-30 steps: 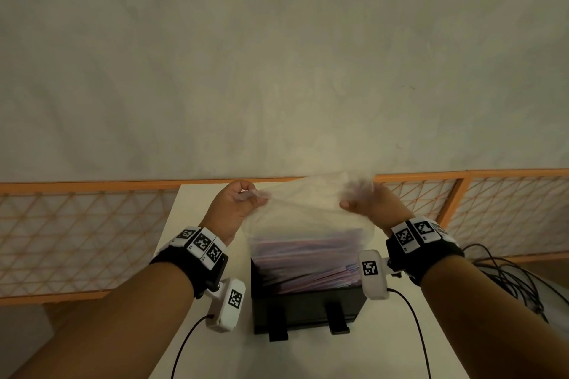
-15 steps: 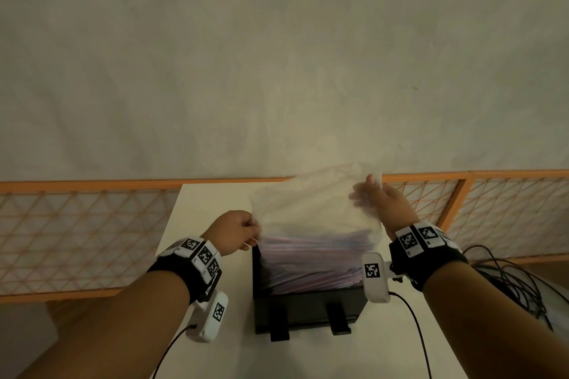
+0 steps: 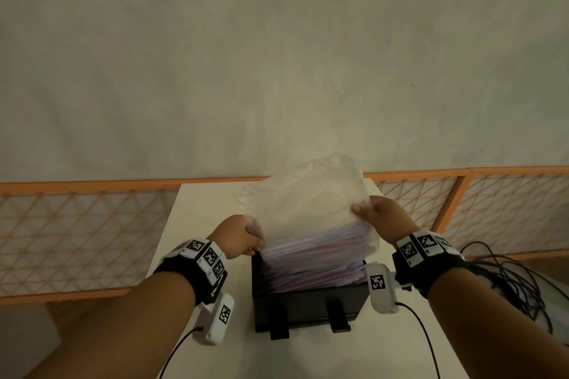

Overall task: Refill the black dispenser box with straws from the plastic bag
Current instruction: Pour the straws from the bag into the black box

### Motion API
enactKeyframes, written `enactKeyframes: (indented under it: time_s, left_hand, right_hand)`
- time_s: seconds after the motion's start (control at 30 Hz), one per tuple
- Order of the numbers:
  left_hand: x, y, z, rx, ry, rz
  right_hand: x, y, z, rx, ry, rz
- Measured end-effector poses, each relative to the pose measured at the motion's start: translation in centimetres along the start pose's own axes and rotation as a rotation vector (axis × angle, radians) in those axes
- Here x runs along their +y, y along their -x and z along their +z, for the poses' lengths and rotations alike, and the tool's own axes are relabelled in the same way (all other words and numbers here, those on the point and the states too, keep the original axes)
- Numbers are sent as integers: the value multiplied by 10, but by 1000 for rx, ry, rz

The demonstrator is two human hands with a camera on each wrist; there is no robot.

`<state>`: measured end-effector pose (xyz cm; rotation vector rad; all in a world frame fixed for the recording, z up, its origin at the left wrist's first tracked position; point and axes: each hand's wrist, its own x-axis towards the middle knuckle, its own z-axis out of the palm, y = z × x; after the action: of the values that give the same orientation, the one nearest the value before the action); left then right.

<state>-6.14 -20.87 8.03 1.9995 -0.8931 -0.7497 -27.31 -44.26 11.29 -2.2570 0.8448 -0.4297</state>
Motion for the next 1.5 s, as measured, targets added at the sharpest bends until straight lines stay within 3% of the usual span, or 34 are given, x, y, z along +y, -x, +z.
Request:
enactKeyframes:
  time_s: [0.2,0.43,0.53,0.6,0.77,0.87,0.93,1.0,1.1,1.17,1.33,1.43,1.5]
  left_hand:
    - [0,-4,1,61,62,-50]
    - [2,5,5,-36,68,-127]
    - [8,6,7,-7,106,-139]
    - [10,6,8,39,12,-133]
    - [15,7,11,8,-89,-95]
    - [15,6,9,-33,-269,-64]
    - [13,6,8,-60,-279,-78]
    - [12,6,8,-59,-285,-82]
    - [11,7,9,-50,-291,-63]
    - [8,5,10,-50,-307,-73]
    - [3,6,13,-34,-273,-93]
    - [4,6,12,-23,-308,-63]
    - [4,4,11,-18,-286,-70]
  right_hand:
    - [-13,2,2,88,-123,-61]
    - [-10,5,9,71,-165,-1]
    - [-13,8,10,10,-191,-10]
    - [-14,8,9,-73,-200,28]
    - [-4,8,8,-293,6,95]
    - [-9,10,7,-215,4,99]
    - [-9,9,7,-167,142,36]
    - [-9,10,10,-84,120,53]
    - [-9,8,14,-3,-42,89]
    - [-15,12,14,-77,-221,133]
    - [-11,15,20,-301,217,121]
    - [-13,16,19,-222,286,79]
    - [-20,17,16,-178,220,132]
